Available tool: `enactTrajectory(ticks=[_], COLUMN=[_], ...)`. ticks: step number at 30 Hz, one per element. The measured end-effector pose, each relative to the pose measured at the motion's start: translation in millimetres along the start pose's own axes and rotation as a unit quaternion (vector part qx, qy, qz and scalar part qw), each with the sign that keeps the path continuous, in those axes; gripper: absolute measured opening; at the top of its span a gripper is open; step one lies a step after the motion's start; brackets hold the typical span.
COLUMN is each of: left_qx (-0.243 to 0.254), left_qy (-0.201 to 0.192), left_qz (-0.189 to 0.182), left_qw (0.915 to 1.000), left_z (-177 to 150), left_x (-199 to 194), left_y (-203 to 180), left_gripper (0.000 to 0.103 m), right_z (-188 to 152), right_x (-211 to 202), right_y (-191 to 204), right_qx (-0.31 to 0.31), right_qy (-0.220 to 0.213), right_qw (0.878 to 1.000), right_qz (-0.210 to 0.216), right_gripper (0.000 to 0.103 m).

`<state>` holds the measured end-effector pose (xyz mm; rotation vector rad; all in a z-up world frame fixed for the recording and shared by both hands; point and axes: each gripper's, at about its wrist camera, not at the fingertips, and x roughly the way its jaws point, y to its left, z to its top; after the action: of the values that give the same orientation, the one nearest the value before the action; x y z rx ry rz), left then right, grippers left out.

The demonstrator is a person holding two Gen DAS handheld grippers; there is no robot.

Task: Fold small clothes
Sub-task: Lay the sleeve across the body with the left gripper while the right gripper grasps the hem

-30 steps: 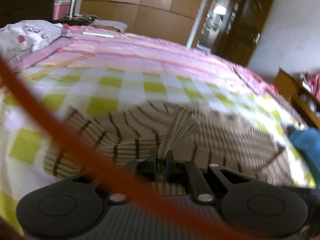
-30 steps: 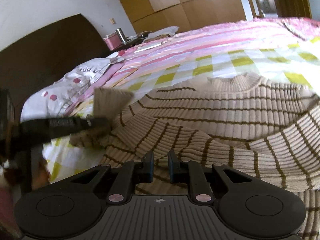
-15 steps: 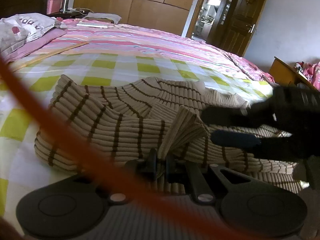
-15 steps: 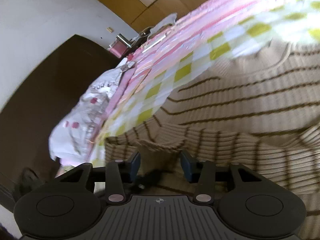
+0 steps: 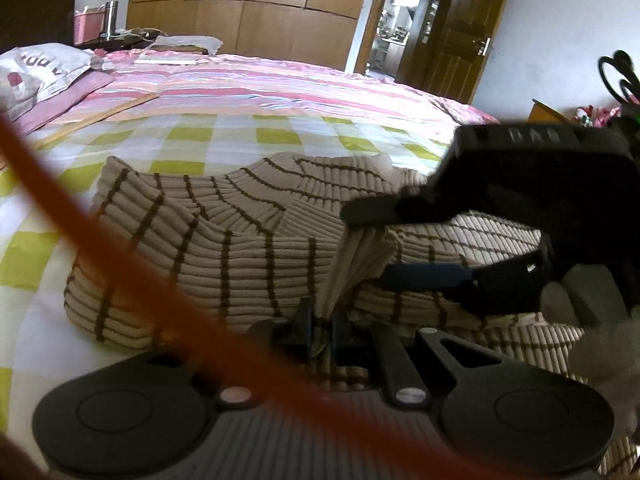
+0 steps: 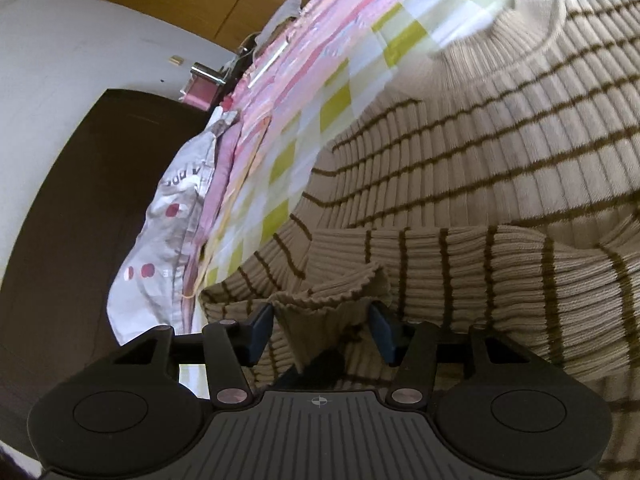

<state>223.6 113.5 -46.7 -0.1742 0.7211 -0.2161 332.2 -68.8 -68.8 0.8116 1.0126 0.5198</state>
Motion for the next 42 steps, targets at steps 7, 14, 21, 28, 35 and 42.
enactTrajectory(ticks=[7,14,21,28,35,42], left_qx=[0.004,0.004,0.037,0.04,0.034,0.039], left_qy=[0.002,-0.008,-0.032,-0.04,-0.029,-0.031], left_qz=[-0.008,-0.018,-0.024,-0.015,-0.005,-0.001], left_qw=[1.0,0.9998,0.9985,0.9983,0.999,0.9988], left_z=[-0.4,0.2,4.2,8.9,16.1,27.8], left_x=[0.8,-4.5,-19.7,-24.0,-10.8,0.0], left_y=[-1.9,-2.9,-22.3,-28.0,-29.2,-38.6], left_gripper=[0.015,0.016,0.029,0.029,0.029,0.029], right_z=[11.3,8.2,10.9,21.3,29.3,29.6], right_x=[3.7,3.1,-31.9,-64.2,-100.5,-142.8], right_y=[-3.0,4.7,10.7,-5.2,-28.1,-44.8], right_qx=[0.005,-0.038,-0.081,-0.075,-0.059,-0.035], right_qy=[0.016,0.025,-0.02,-0.059,-0.086,-0.125], right_qw=[1.0,0.998,0.995,0.993,0.992,0.989], right_qz=[-0.006,-0.042,-0.046,-0.063,-0.074,-0.072], right_gripper=[0.058,0.011,0.009,0.009,0.009,0.009])
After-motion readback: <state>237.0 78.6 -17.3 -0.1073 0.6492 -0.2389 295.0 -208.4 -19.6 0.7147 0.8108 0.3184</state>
